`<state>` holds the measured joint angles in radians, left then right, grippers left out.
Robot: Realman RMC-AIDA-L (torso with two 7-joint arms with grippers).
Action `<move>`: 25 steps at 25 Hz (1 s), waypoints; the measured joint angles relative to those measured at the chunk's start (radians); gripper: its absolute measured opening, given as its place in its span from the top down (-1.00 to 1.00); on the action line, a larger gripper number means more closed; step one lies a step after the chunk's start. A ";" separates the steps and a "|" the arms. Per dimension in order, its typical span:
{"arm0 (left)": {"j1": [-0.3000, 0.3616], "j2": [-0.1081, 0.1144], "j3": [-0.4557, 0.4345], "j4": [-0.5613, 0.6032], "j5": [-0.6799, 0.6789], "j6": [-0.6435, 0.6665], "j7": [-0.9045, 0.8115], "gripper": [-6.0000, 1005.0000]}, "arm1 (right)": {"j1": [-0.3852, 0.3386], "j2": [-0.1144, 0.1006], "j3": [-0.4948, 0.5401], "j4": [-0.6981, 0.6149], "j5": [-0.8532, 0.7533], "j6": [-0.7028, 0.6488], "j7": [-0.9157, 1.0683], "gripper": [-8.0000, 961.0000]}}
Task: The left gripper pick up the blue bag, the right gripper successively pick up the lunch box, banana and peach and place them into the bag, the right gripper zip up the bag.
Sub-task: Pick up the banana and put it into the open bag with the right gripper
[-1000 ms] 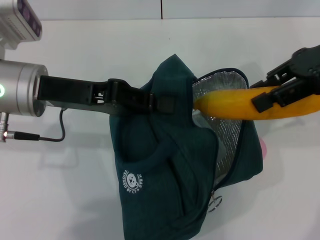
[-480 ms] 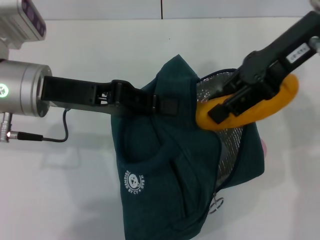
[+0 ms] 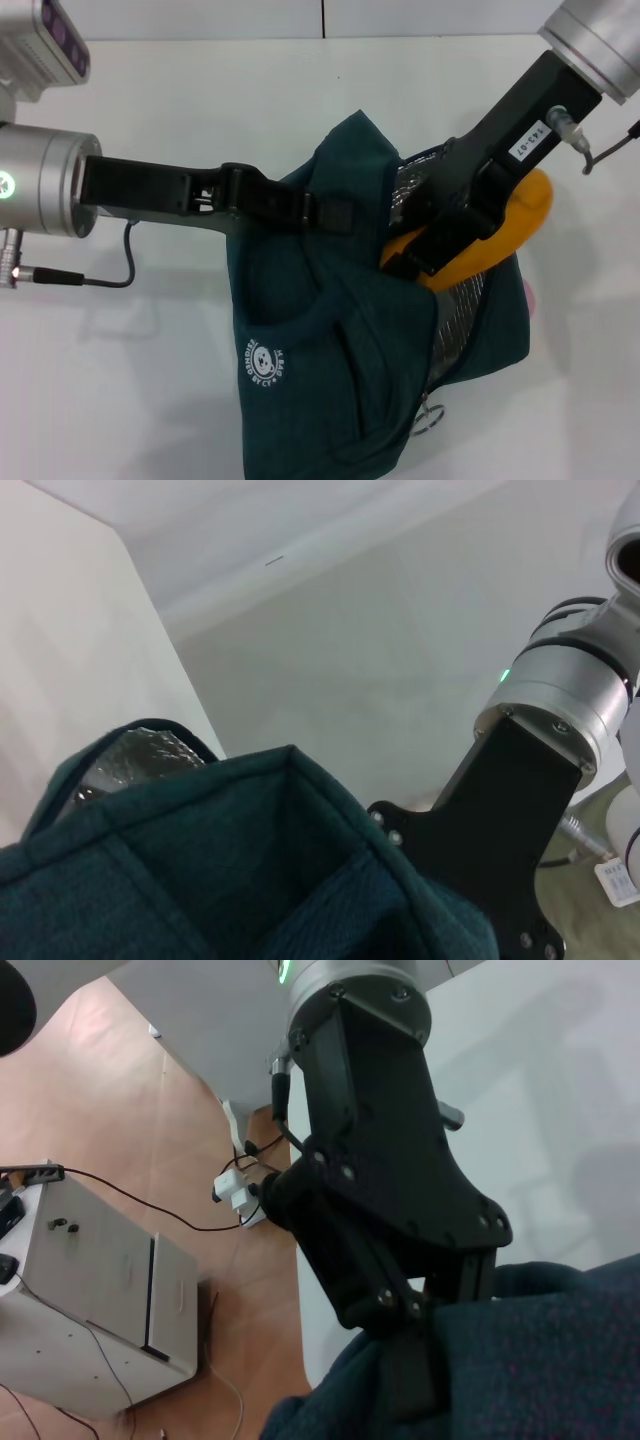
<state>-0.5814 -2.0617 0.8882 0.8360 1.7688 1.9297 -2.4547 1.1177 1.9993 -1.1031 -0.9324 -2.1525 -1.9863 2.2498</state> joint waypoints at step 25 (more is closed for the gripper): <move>0.000 -0.002 0.000 0.000 0.000 0.000 0.000 0.88 | -0.012 -0.010 -0.017 -0.012 -0.007 0.087 -0.059 0.12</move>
<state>-0.5816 -2.0632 0.8881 0.8360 1.7686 1.9296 -2.4543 1.1055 1.9895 -1.1198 -0.9446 -2.1596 -1.8996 2.1908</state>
